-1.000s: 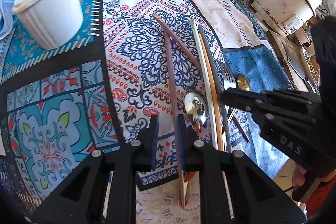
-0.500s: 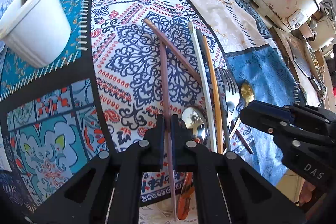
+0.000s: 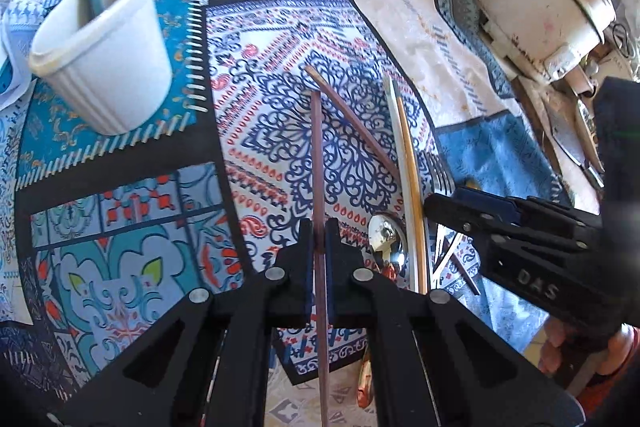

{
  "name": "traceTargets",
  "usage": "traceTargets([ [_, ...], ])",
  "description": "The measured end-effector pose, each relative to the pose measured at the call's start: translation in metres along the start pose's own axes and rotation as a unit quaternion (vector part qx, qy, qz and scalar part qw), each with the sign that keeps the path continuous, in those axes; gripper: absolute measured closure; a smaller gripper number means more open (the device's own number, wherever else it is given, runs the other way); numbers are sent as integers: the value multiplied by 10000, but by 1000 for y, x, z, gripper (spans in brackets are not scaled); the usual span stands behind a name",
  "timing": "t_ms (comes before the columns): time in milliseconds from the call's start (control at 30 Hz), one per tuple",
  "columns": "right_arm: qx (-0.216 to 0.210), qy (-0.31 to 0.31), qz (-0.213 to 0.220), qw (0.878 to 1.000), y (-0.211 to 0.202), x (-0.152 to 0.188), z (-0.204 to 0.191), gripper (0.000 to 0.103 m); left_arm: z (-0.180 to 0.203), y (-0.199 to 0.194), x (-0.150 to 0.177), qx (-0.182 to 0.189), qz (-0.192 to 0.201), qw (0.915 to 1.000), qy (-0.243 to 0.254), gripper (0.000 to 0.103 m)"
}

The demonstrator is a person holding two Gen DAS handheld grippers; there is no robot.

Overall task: Organize utensils
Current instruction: 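Carry the brown chopstick and silver fork into the white cup with both tools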

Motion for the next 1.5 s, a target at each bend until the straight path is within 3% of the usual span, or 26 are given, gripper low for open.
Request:
traceTargets([
  [267, -132, 198, 47, 9997, 2, -6, 6, 76, -3, -12, -3, 42, 122, 9999, 22, 100],
  [633, -21, -34, 450, 9990, -26, -8, 2, 78, -3, 15, 17, -138, -530, 9974, 474, 100],
  [833, 24, -184, 785, 9967, -47, -14, 0, 79, 0, 22, 0, -347, -638, 9951, 666, 89],
  [933, 34, -154, 947, 9954, -54, -18, 3, 79, 0, 29, -13, -364, -717, 9946, 659, 89],
  [1100, 42, -119, 1160, 9932, -69, -25, 6, 79, 3, 36, -28, -438, -628, 9944, 735, 89],
  [1233, 52, -123, 1313, 9913, -80, -29, 5, 79, 13, 40, -29, -743, -638, 9877, 1219, 90],
  [1333, -11, -101, 1386, 9903, -86, -30, 5, 79, 17, 42, -29, -778, -658, 9846, 1422, 97],
  [1500, -18, -161, 1517, 9883, -95, -33, 1, 79, 20, 43, -31, -748, -649, 9844, 1452, 99],
])
Point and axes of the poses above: each gripper's, at about its wrist camera, not at the fingertips, and y roughly the way its jaws point, z to its right, x to its underside, the point moved 6 cm from there along y, roughly the way its jaws point, and after that the axes turned 4 degrees about -x, right-handed, at the moved point
